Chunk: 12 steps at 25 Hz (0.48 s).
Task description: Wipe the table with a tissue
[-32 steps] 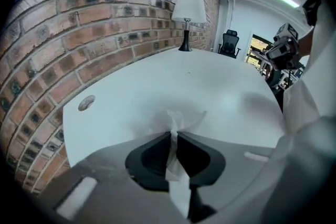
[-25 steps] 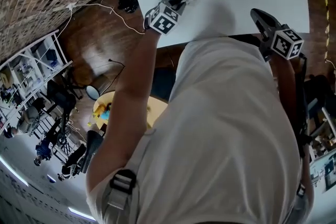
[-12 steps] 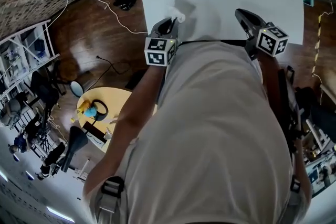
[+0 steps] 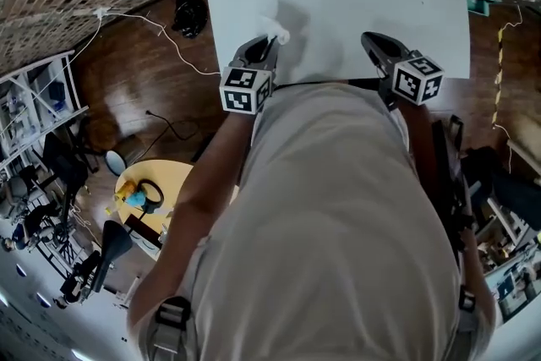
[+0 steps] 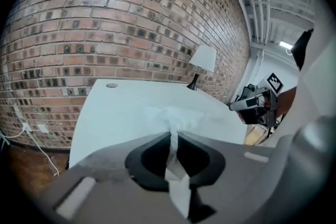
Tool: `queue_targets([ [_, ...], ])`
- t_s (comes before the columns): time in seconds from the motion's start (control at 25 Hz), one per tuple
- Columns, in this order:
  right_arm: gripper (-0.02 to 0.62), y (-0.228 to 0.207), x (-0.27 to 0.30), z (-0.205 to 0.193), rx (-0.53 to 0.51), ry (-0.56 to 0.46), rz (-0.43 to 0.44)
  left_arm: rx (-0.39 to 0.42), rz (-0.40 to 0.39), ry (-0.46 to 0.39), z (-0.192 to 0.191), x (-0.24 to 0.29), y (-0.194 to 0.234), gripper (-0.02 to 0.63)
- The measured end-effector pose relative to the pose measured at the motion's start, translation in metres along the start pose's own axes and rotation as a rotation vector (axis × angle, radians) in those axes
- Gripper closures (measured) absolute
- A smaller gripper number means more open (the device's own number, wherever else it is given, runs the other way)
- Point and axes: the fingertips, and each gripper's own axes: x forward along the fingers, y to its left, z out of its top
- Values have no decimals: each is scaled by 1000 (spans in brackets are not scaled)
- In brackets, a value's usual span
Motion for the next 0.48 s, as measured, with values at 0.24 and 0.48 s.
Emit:
queue_targets([
  [0.24, 589, -14, -20, 9, -104, 32, 39, 7, -22, 58, 20, 41, -32, 569],
  [0.48, 589, -49, -58, 17, -116, 44, 81, 51, 13, 93, 54, 96, -60, 569],
])
